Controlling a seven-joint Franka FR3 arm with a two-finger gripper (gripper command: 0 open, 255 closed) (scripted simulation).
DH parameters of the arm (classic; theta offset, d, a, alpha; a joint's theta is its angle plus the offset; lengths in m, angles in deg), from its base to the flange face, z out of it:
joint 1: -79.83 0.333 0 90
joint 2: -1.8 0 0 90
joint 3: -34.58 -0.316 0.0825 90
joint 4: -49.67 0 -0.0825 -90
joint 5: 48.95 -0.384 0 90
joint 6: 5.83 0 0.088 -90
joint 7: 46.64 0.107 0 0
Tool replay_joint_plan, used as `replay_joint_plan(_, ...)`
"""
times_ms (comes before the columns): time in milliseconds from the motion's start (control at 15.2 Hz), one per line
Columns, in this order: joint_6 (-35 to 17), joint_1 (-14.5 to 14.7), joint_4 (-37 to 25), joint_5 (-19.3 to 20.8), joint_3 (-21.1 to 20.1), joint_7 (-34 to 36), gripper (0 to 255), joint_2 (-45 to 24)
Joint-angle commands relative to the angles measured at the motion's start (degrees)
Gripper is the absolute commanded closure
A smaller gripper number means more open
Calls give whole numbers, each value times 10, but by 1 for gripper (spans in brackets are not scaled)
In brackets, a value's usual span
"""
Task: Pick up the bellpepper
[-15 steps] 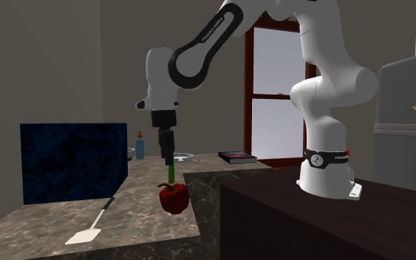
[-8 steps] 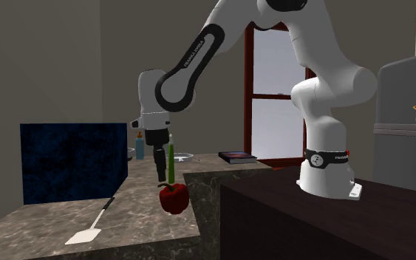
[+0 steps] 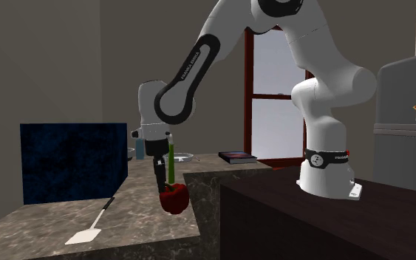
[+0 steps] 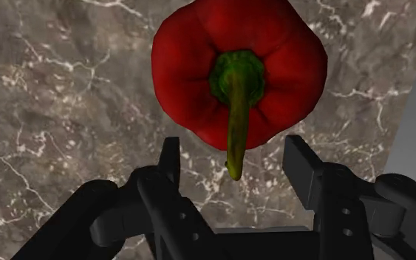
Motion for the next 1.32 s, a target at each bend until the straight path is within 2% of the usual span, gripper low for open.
replay_joint_plan(0,-1,0,0,-1,0,0,255,-1)
replay_joint_plan(528,-1,0,-1,-1,-1,0,255,-2)
replay_joint_plan(1254,64,16,4,29,21,16,255,71)
